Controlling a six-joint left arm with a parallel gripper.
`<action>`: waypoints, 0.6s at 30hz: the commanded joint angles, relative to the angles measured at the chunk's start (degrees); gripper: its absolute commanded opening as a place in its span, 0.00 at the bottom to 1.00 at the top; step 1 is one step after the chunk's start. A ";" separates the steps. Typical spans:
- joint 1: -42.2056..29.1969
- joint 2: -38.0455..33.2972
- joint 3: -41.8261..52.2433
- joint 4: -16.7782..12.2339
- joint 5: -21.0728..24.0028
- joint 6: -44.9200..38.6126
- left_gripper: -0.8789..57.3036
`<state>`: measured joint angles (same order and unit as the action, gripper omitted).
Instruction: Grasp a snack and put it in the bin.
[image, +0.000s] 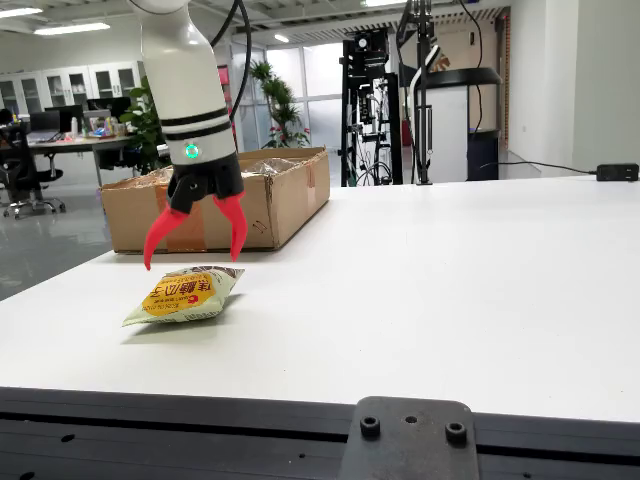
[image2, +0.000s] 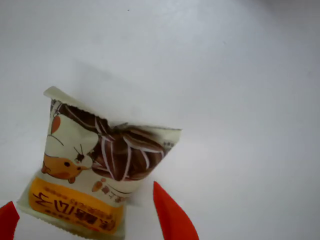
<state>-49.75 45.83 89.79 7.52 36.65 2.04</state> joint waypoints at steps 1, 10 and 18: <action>-0.11 1.69 0.01 -0.04 -0.70 0.02 0.89; 0.69 3.40 0.12 -0.05 -2.13 0.13 0.88; 1.77 4.47 0.20 -0.11 -3.49 0.40 0.87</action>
<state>-48.17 50.14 90.01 7.45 33.38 2.42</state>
